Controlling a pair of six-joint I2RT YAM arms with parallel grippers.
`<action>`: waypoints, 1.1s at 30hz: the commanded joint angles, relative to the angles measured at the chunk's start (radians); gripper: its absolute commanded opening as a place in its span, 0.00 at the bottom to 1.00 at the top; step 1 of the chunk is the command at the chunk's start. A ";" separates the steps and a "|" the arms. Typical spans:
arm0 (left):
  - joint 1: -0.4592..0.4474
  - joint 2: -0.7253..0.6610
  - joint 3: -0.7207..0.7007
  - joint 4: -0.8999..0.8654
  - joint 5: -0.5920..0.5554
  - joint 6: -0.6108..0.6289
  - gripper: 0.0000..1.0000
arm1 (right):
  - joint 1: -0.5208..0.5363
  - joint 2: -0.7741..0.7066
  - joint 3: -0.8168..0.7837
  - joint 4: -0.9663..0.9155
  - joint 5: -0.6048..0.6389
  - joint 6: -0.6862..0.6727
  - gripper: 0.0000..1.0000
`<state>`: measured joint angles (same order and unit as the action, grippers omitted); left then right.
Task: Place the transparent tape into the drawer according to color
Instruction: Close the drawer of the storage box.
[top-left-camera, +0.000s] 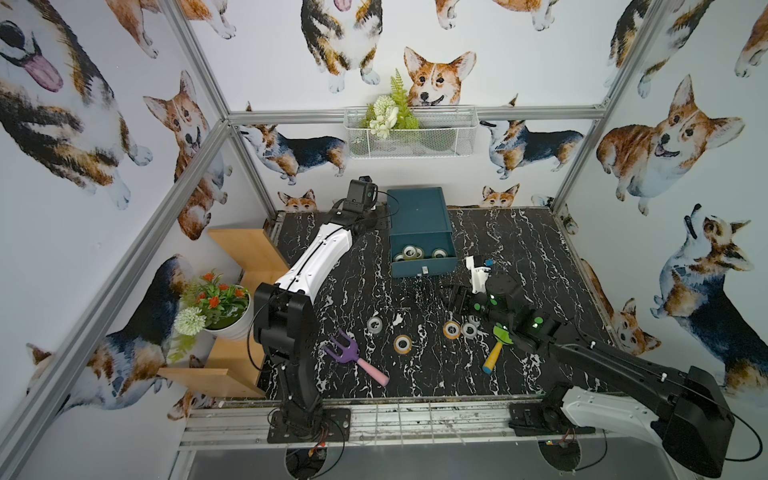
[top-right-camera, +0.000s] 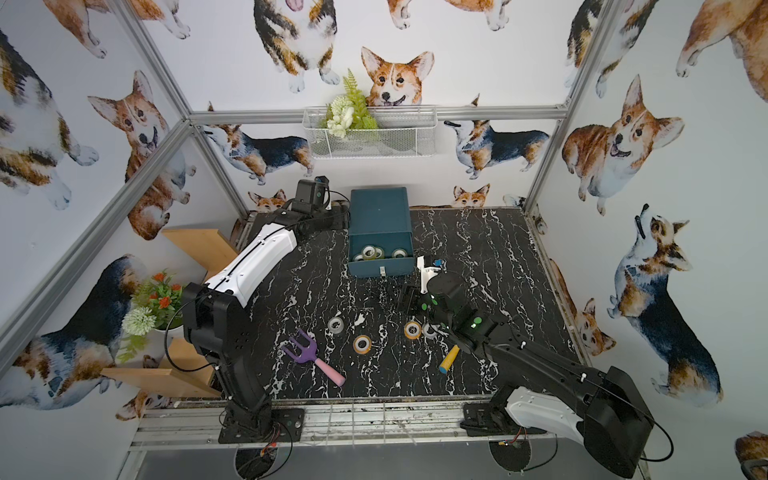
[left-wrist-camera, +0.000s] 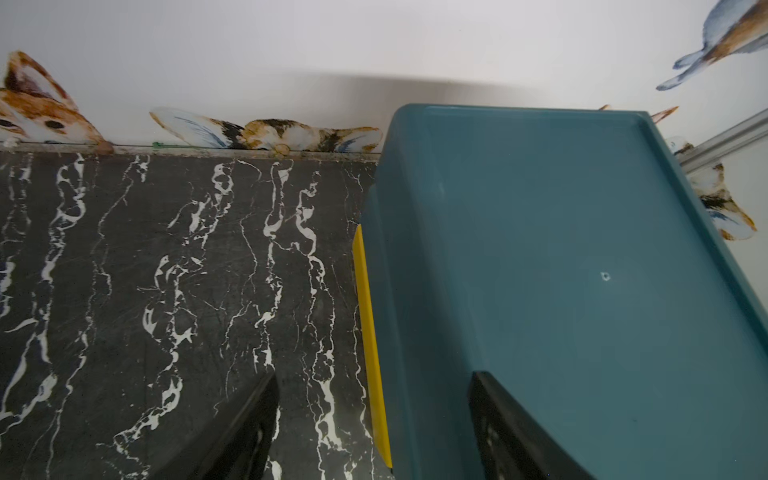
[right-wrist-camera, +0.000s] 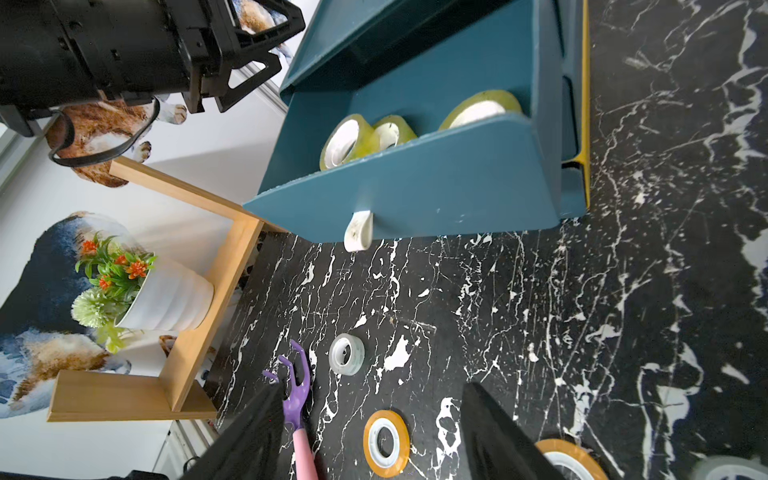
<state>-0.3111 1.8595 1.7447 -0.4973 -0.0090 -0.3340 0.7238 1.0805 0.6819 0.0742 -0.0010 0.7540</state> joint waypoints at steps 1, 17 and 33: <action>0.001 -0.007 -0.008 0.042 0.057 -0.013 0.76 | -0.001 0.010 0.001 0.064 -0.018 0.024 0.72; -0.002 0.004 -0.057 0.075 0.078 -0.030 0.48 | -0.001 0.065 -0.050 0.209 0.016 0.148 0.68; -0.003 0.003 -0.095 0.083 0.067 -0.004 0.27 | -0.018 0.260 0.008 0.505 0.026 0.220 0.57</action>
<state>-0.3187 1.8523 1.6581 -0.3336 0.0933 -0.3622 0.7124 1.3121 0.6701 0.4725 0.0265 0.9562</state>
